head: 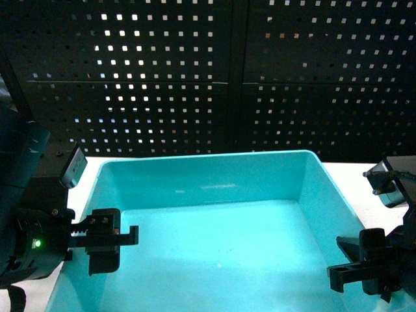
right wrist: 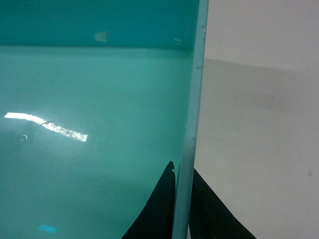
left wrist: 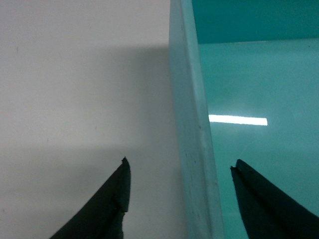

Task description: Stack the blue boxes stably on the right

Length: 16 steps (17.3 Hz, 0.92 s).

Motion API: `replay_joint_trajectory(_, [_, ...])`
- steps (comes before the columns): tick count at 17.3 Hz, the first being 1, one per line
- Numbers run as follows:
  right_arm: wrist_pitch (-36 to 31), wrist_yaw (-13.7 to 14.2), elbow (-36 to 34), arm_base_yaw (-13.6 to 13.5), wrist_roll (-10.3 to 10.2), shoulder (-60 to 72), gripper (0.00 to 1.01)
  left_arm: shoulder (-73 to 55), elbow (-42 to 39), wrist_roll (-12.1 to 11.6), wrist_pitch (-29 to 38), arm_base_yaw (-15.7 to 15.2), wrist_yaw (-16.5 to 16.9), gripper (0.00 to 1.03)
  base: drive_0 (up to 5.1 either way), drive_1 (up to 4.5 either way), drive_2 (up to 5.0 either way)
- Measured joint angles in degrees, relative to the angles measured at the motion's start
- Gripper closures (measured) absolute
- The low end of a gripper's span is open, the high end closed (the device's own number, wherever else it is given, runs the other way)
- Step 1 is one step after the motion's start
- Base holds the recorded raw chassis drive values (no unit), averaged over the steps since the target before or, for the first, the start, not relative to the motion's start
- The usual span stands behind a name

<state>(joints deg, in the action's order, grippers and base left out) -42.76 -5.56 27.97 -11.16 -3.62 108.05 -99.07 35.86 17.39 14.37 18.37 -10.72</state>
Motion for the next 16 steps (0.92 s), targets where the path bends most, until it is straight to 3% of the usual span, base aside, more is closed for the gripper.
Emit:
replay_joint_trajectory(4, [-0.63, 0.24, -0.50, -0.09, 0.00, 0.00, 0.94, 0.00, -1.01, 2.14, 0.92, 1.38, 0.02, 0.94, 0.0, 0.00, 0.0])
replay_joint_trajectory(5, [-0.90, 0.39, -0.79, -0.11, 0.00, -0.17, 0.94, 0.09, -1.25, 2.64, 1.53, 1.38, -0.07, 1.02, 0.0, 0.00, 0.0])
replay_joint_trajectory(9, [-3.63, 0.96, -1.95, 0.07, -0.39, -0.20, 0.94, 0.90, -1.97, 1.38, 3.41, 1.38, -0.24, 1.01, 0.0, 0.00, 0.0])
replay_joint_trajectory(13, [2.60, -0.52, 0.33, 5.09, -2.21, -3.98, 0.94, 5.25, -0.04, -2.47, 2.82, 2.58, 1.51, 1.01, 0.0, 0.00, 0.0])
replay_joint_trajectory(16, [4.46, -0.79, 4.70, 6.80, -1.11, -10.23, 0.94, 9.62, 4.13, -3.37, 1.99, 2.38, 2.27, 1.01, 0.0, 0.00, 0.0])
